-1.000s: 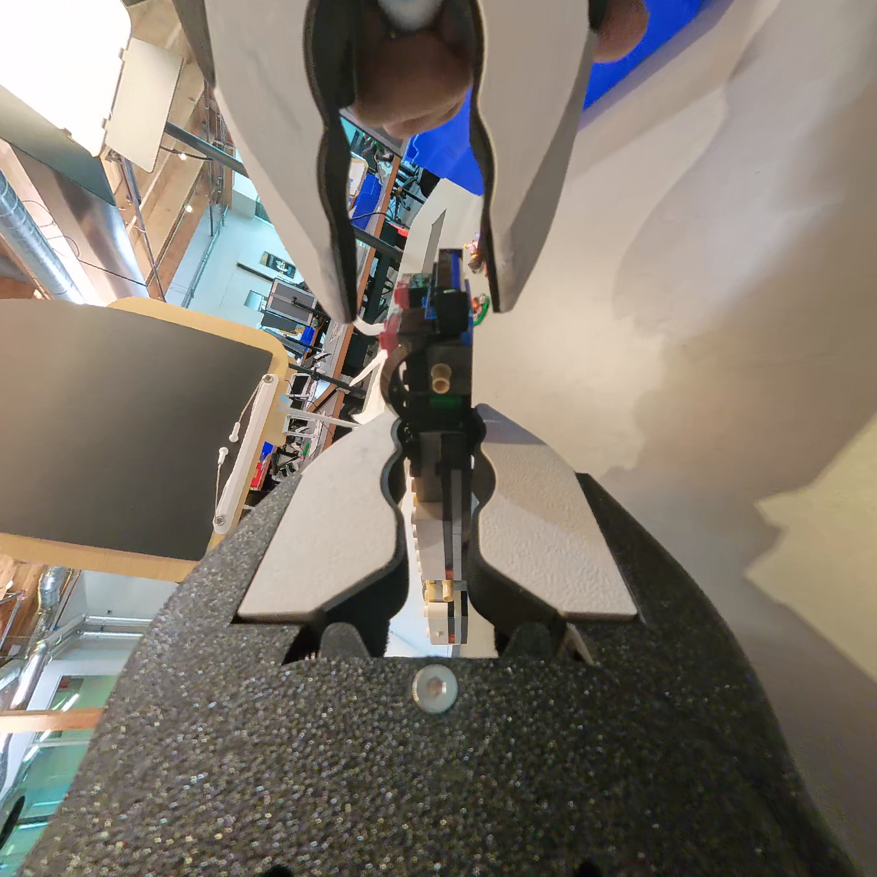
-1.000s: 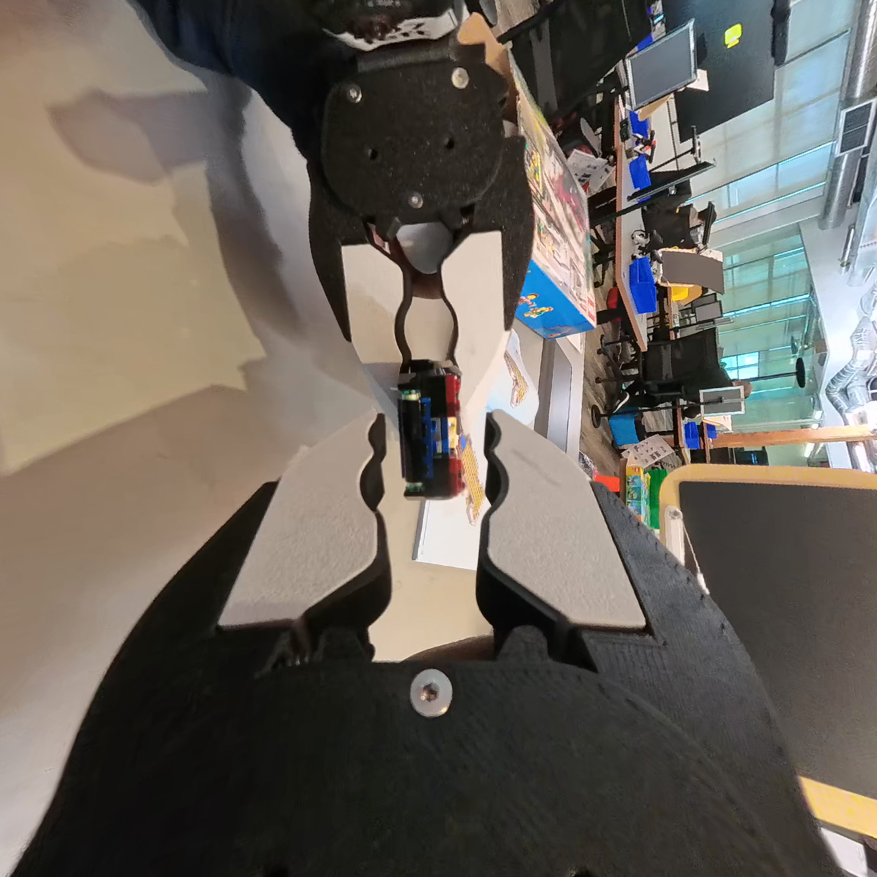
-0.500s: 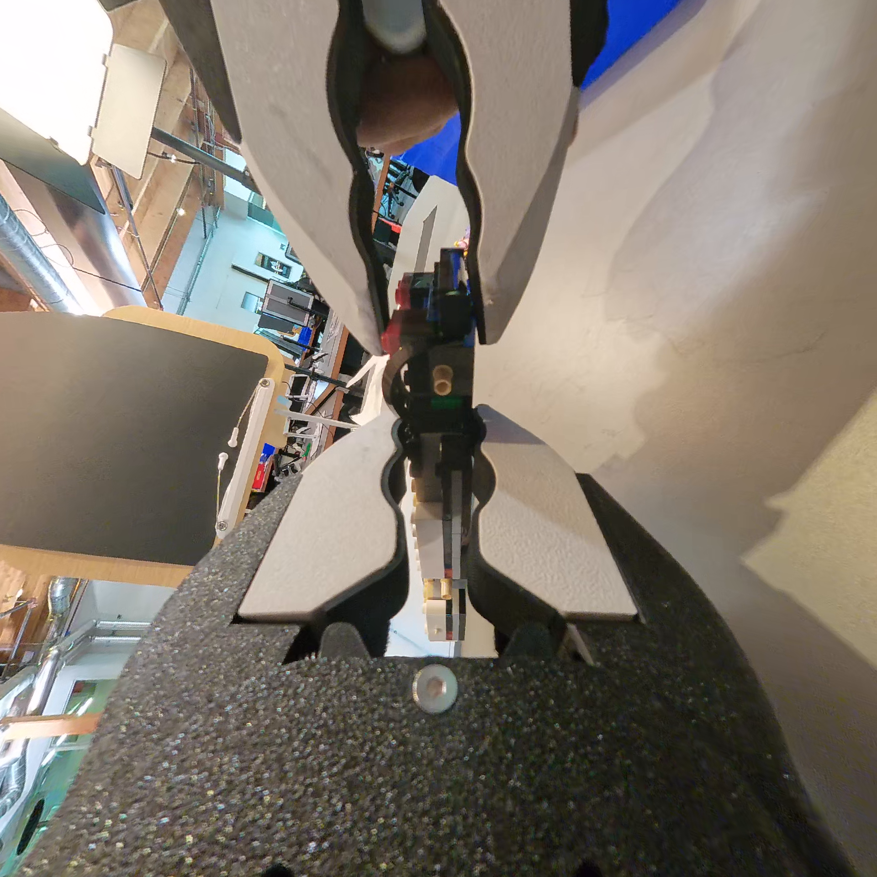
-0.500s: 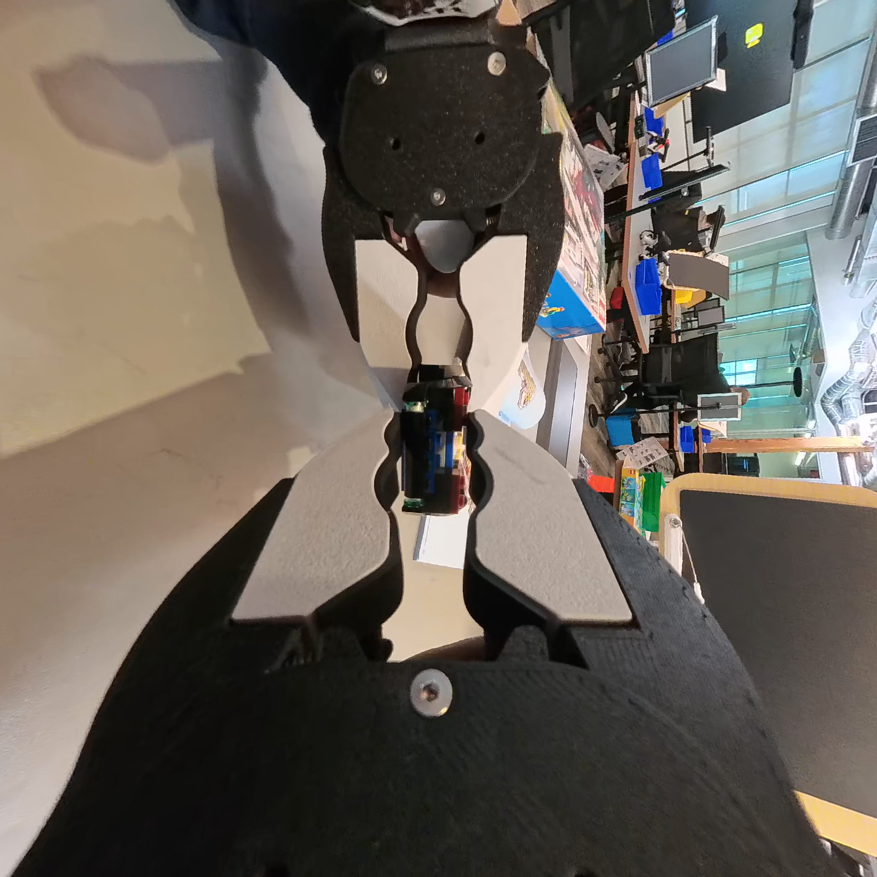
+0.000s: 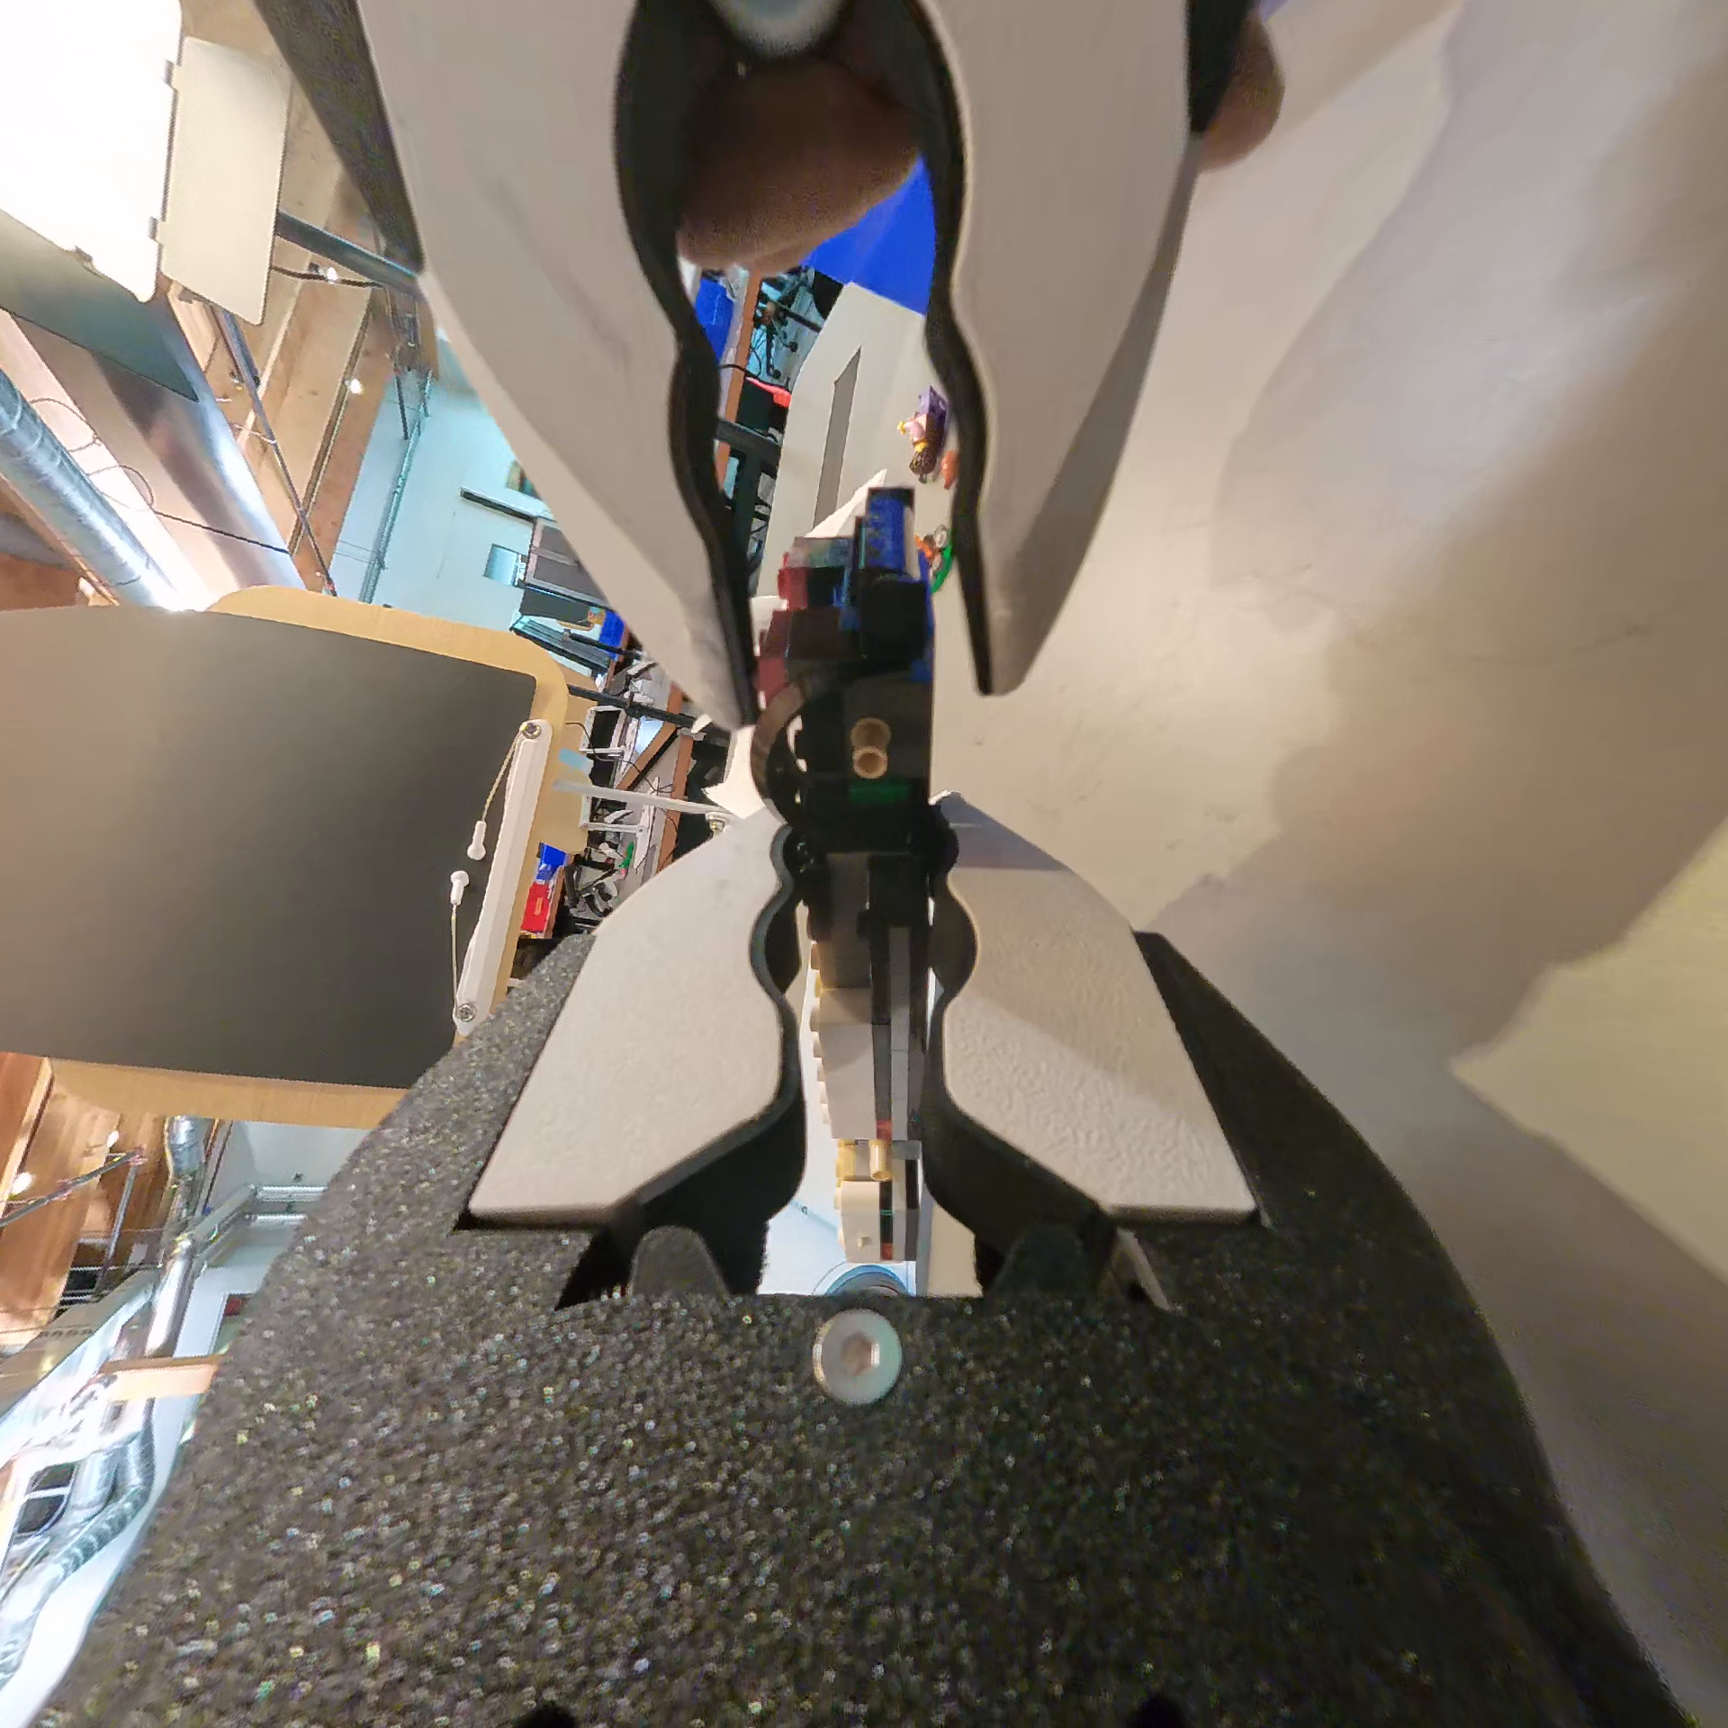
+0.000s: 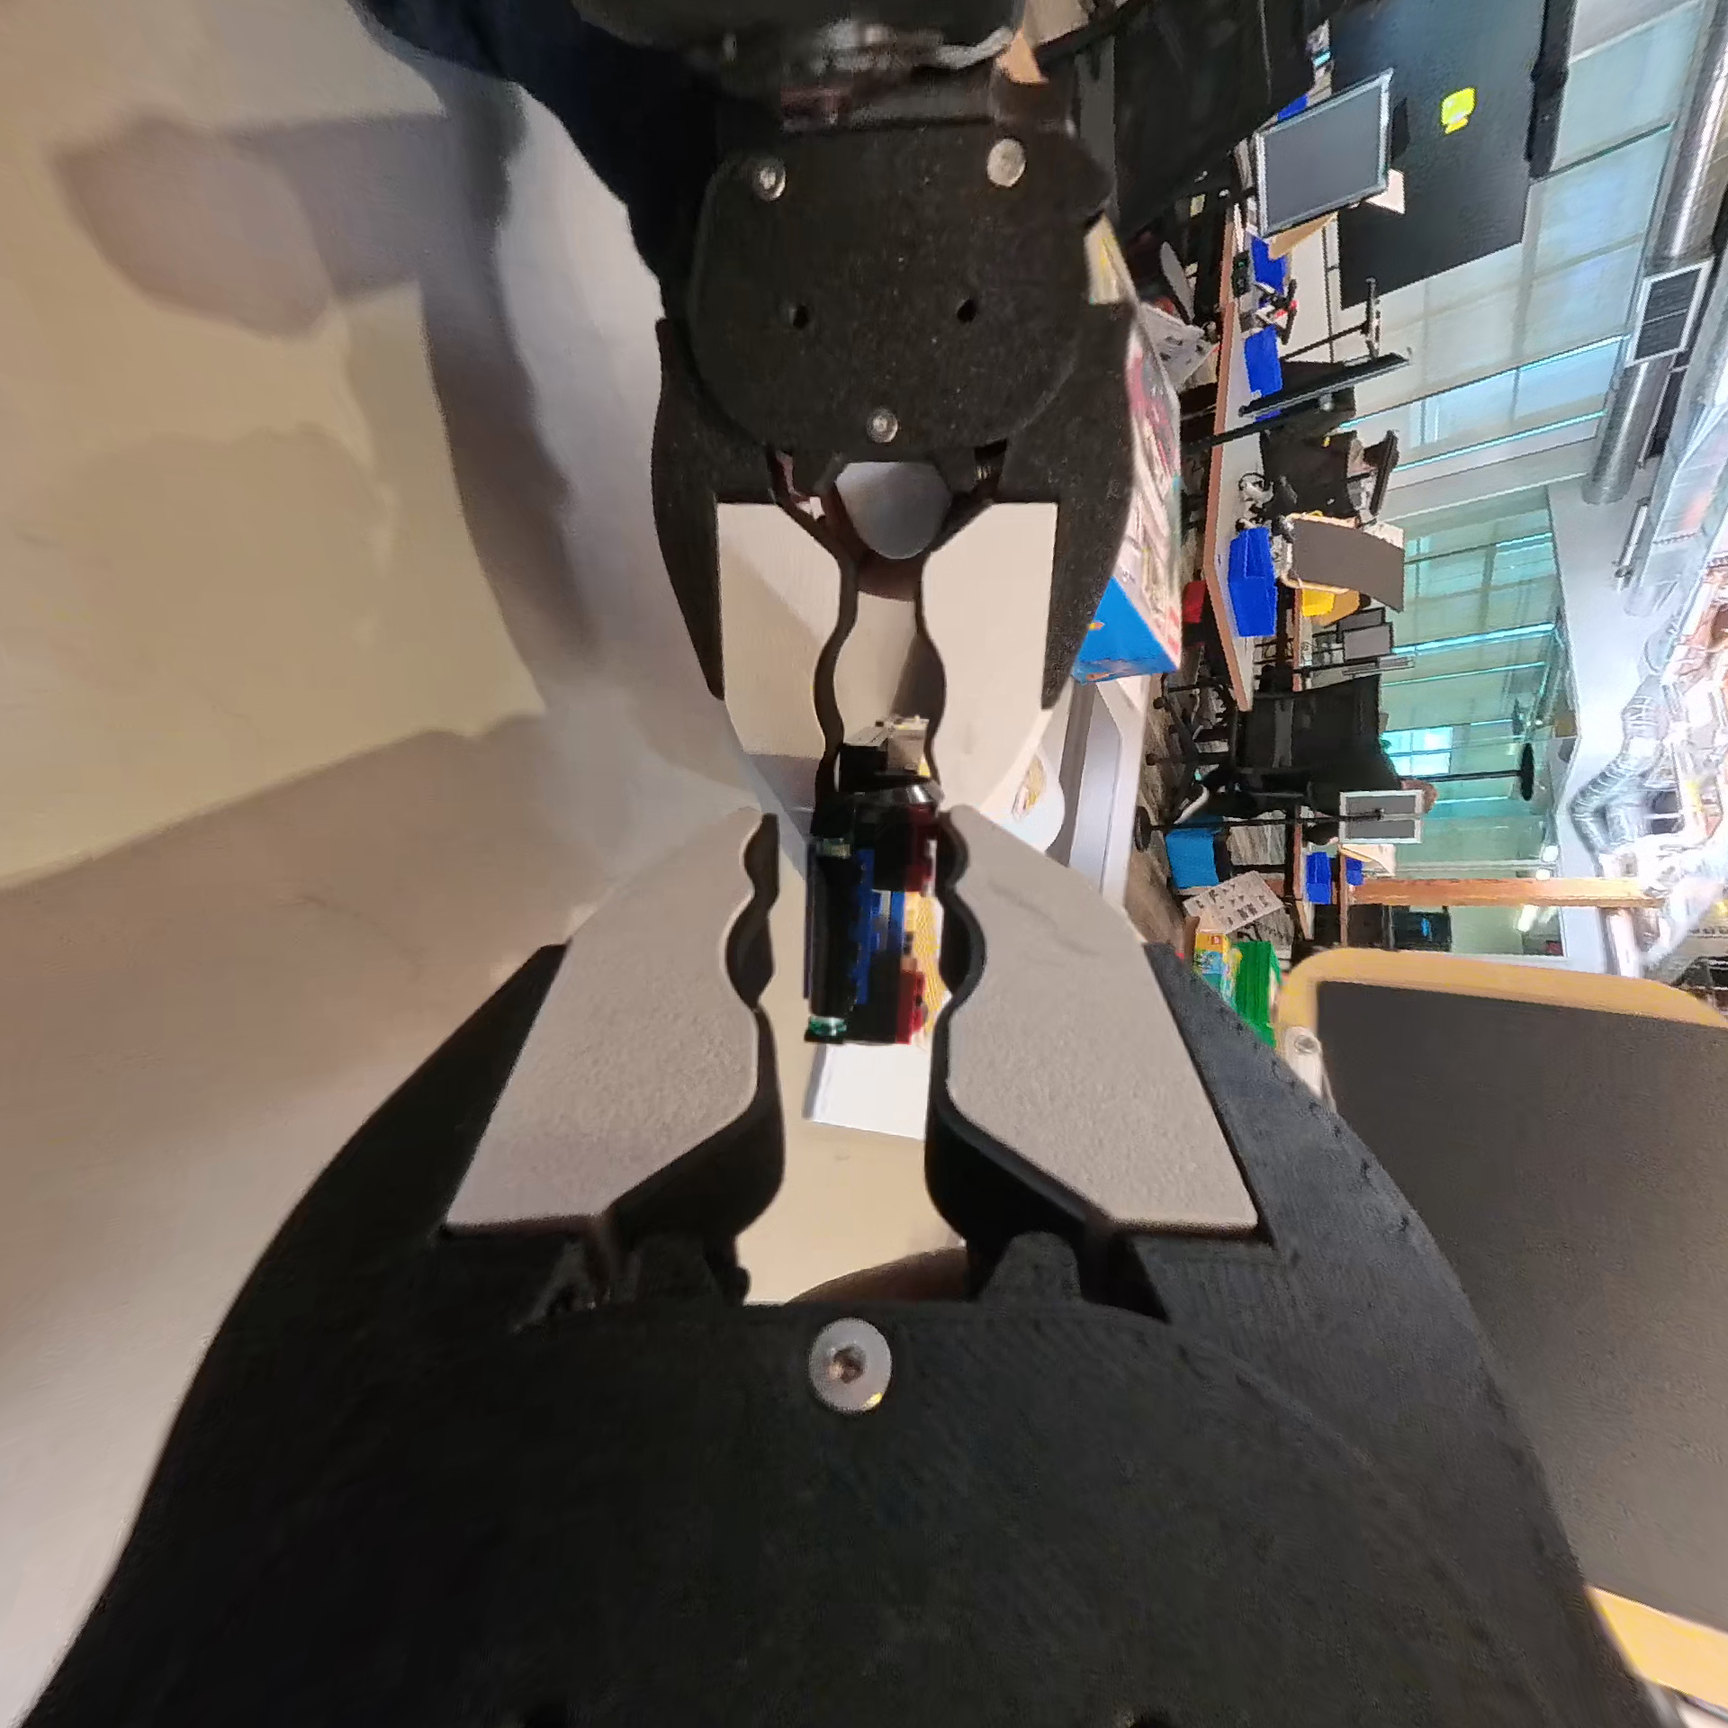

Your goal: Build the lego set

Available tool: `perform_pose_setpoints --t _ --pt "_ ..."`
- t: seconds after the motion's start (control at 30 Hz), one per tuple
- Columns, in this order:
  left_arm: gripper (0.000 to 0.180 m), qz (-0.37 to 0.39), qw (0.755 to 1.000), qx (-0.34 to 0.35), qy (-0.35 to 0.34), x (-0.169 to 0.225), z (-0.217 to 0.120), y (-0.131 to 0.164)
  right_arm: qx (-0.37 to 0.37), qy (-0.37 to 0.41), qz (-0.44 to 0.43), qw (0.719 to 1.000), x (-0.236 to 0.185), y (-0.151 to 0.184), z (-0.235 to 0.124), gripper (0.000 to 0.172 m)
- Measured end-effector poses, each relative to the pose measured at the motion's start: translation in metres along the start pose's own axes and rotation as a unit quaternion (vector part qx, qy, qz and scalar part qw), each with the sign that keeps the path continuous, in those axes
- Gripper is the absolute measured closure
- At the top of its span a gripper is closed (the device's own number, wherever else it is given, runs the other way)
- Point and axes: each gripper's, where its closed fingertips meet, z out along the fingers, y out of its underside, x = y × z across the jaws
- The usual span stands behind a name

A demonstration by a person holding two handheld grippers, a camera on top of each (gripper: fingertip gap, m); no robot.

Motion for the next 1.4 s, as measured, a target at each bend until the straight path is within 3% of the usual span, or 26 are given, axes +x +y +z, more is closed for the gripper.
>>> perform_pose_setpoints --t 0.07,0.47,0.63,0.8,1.17,1.27,1.4 --pt "0.157 0.005 1.000 -0.004 0.003 0.002 0.001 0.001 -0.003 0.005 -0.008 1.000 0.000 0.001 0.001 0.146" --pt "0.157 -0.009 1.000 0.005 -0.009 -0.003 0.001 0.000 0.001 0.011 0.014 1.000 0.006 0.004 -0.002 0.145" --pt "0.157 0.000 1.000 0.005 -0.012 -0.003 0.002 0.000 -0.007 0.013 0.022 1.000 0.009 0.009 -0.005 0.132" --pt "0.156 0.007 1.000 0.000 -0.014 -0.003 0.003 0.001 -0.006 0.009 0.006 1.000 0.003 0.007 -0.002 0.146" --pt "0.156 0.023 0.999 -0.024 -0.017 -0.003 0.006 0.009 -0.026 0.027 0.003 0.999 0.004 0.015 0.001 0.145" --pt "0.156 0.050 0.998 -0.037 -0.020 0.000 0.005 0.013 -0.027 0.041 0.026 0.998 0.002 0.020 -0.006 0.127" --pt "0.156 0.108 0.992 -0.063 -0.018 0.009 0.009 0.015 -0.026 0.081 0.048 0.995 -0.007 0.032 -0.018 0.124"
